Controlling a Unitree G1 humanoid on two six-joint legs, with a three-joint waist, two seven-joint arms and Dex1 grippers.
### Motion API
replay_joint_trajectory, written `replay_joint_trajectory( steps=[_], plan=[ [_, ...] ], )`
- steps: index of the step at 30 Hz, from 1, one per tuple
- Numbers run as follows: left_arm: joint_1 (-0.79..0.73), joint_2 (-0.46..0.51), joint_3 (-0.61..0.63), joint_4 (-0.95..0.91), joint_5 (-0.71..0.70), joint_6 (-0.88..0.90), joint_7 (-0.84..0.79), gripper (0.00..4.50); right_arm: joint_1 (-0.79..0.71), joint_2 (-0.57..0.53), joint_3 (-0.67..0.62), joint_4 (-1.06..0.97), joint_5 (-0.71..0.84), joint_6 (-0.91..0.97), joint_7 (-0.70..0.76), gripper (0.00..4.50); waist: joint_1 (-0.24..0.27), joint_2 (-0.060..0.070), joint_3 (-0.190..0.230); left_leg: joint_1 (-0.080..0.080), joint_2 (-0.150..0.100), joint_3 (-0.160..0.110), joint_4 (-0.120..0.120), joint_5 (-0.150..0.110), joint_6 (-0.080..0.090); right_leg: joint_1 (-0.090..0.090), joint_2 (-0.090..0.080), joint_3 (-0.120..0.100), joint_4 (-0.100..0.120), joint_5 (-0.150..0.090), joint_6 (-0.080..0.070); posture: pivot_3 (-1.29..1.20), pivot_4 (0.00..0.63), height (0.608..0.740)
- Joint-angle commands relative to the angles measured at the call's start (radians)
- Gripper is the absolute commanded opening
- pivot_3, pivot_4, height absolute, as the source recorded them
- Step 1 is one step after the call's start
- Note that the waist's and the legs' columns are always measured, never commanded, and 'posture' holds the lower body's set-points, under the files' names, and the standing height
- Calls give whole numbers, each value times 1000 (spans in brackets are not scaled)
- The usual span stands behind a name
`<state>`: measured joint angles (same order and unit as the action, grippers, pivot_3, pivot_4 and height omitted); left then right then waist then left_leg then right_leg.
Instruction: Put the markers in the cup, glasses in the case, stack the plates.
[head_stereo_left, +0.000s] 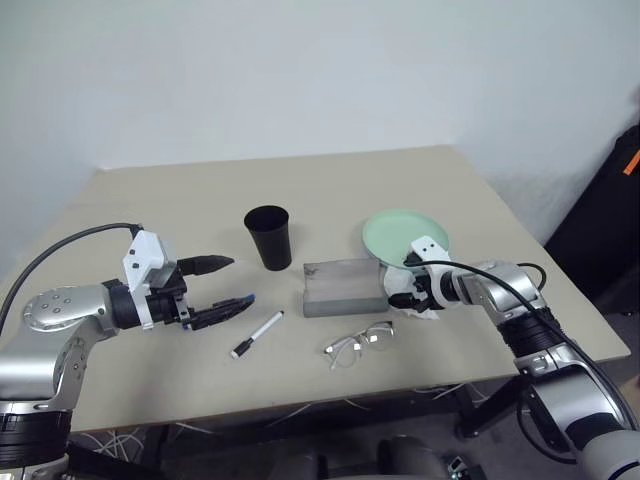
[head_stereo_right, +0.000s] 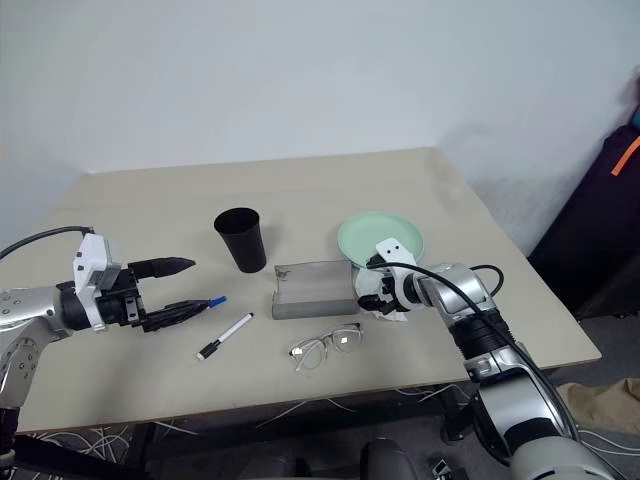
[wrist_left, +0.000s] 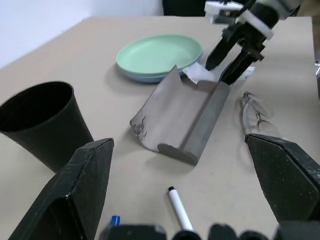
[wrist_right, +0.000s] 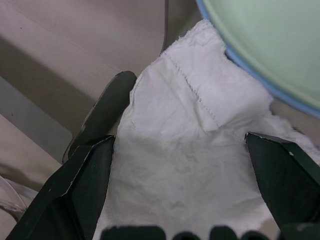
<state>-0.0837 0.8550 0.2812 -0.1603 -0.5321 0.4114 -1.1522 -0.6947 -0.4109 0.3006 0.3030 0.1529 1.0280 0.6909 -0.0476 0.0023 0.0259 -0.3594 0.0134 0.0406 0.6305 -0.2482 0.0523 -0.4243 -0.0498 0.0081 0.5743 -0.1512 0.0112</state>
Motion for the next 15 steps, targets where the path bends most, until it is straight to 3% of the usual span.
replay_joint_trajectory(
  steps=[1,4,13,15],
  plan=[
    [-5,3,29,-21,-21,-16,3,4500,-25,10,3,18,-19,-33,-6,4102,0,-1,0,0,0,0,0,0,0,0,0,0,0,0,0,0,0,731],
    [-5,4,28,-20,-16,-18,6,4500,-28,12,11,35,-31,-52,-3,3274,0,-1,-1,0,0,0,0,0,0,0,0,0,0,0,0,0,0,731],
    [-8,11,23,-17,-8,-22,8,4500,-22,8,33,39,-53,-91,14,50,-1,-2,-1,0,0,0,0,0,0,0,0,0,0,0,0,0,0,731],
    [-8,13,22,-16,-6,-21,7,4500,-24,-3,36,28,-50,-98,30,17,-1,-2,-1,0,0,0,0,0,0,0,0,0,0,0,0,0,0,731]
  ],
)
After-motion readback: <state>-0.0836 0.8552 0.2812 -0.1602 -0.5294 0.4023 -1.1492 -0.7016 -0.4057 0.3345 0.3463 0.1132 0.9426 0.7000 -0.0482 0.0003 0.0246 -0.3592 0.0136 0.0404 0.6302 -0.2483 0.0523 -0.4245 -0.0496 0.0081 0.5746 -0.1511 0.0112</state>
